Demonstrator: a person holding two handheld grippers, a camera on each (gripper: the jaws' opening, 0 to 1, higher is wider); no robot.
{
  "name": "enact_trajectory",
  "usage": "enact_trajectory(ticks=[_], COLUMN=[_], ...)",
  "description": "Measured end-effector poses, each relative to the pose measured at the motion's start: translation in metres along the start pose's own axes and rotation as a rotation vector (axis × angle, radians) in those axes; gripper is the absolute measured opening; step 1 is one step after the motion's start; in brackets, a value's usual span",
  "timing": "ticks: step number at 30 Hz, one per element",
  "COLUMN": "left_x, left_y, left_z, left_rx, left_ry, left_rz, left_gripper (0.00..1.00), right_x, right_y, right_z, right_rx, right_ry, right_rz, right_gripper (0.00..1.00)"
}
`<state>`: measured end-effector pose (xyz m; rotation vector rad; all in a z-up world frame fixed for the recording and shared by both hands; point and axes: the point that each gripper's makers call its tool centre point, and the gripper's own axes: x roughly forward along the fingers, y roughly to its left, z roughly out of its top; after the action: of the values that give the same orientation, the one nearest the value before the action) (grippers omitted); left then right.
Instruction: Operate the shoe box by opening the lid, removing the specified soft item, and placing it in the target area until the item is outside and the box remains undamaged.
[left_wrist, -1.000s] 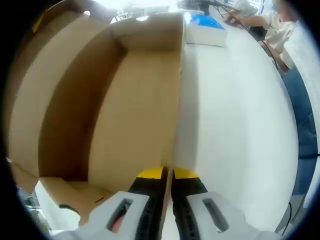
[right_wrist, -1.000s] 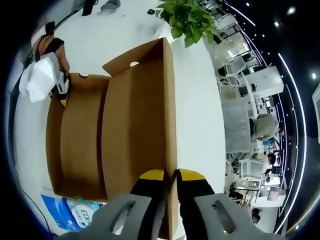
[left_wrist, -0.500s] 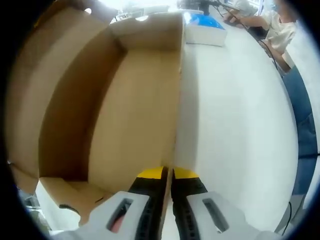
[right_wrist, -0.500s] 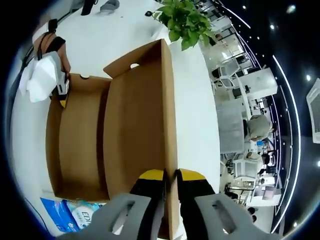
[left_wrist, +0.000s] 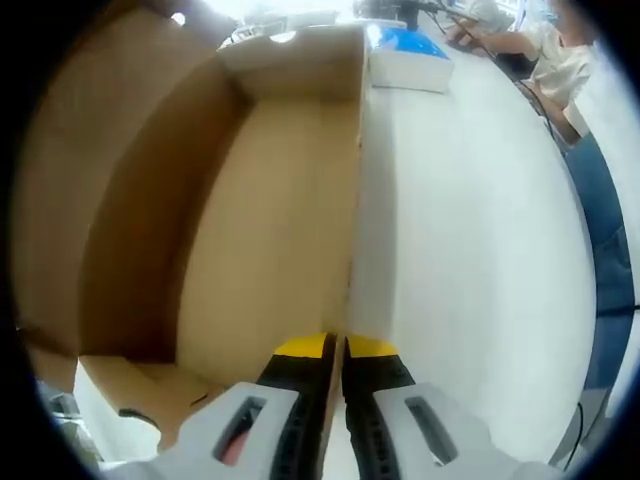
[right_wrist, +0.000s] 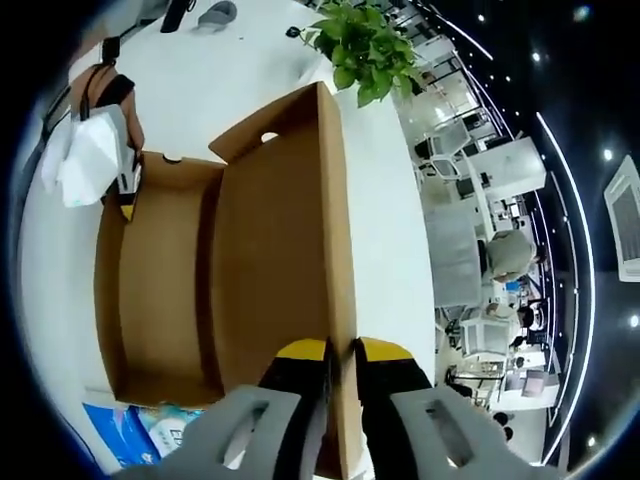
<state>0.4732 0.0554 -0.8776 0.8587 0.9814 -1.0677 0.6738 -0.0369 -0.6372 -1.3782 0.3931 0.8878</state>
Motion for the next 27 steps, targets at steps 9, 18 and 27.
enact_trajectory(ticks=[9,18,27], left_x=[-0.001,0.002,-0.001], left_y=[-0.001,0.001,-0.002], left_z=[0.000,-0.002,-0.001], left_rx=[0.002,0.004,0.005], left_ry=[0.000,0.000,0.001], left_rz=[-0.002,-0.002,-0.009], left_gripper=[0.04,0.04,0.04], right_x=[-0.008,-0.016,-0.020], right_y=[0.005,0.011,0.016], right_z=[0.002,0.004,0.007], right_rx=[0.012,-0.017,-0.025], right_ry=[-0.015,-0.022,-0.030], right_rz=[-0.026,-0.057,-0.088], right_gripper=[0.09,0.09,0.09])
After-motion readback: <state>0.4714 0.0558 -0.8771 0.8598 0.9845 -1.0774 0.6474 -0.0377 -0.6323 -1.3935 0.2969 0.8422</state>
